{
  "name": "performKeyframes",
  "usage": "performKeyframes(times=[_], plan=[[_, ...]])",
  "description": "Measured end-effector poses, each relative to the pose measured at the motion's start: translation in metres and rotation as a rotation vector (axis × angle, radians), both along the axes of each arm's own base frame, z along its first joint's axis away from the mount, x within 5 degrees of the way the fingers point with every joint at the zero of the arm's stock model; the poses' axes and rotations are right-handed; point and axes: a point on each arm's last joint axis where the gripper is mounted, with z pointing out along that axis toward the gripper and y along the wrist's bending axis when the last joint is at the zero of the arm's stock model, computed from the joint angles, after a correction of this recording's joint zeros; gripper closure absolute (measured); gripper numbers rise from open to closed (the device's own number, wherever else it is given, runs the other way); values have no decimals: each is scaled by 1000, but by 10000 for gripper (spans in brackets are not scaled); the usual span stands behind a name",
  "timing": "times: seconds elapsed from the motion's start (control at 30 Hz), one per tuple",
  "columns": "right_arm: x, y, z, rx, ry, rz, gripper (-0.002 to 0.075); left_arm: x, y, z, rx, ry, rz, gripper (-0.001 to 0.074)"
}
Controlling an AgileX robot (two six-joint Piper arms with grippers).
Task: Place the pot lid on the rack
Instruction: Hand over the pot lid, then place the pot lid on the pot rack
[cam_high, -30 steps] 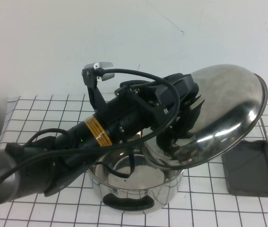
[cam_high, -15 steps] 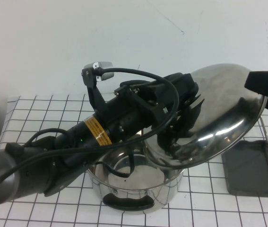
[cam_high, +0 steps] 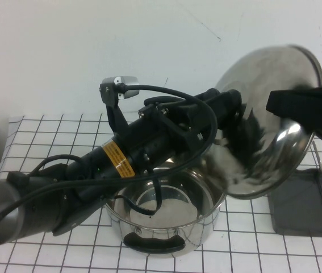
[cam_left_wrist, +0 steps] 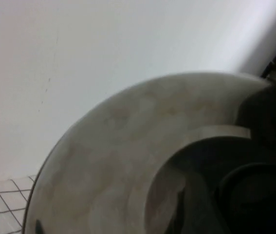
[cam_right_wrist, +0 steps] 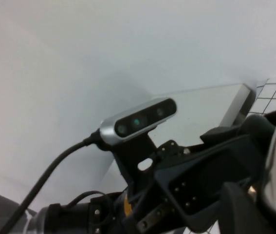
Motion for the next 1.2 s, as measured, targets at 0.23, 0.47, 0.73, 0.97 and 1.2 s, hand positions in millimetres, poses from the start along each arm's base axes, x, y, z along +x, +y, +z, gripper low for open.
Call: performKeyframes(times=[0.23, 0.47, 0.73, 0.97, 1.2], plan=[[-2, 2, 0, -36, -60, 25, 651, -1, -1, -1, 11, -2, -9, 215], [-6, -1, 7, -102, -161, -10, 651, -2, -1, 1, 8, -35, -11, 177], [-31, -13, 27, -307, -308, -129, 651, -3, -1, 1, 30, -81, -19, 204], [-52, -27, 30, -571, -361, -213, 651, 10, 18, -5, 126, -161, -27, 649], [-32, -35, 10, -702, -286, -240, 651, 19, 39, -13, 214, -133, -88, 730]])
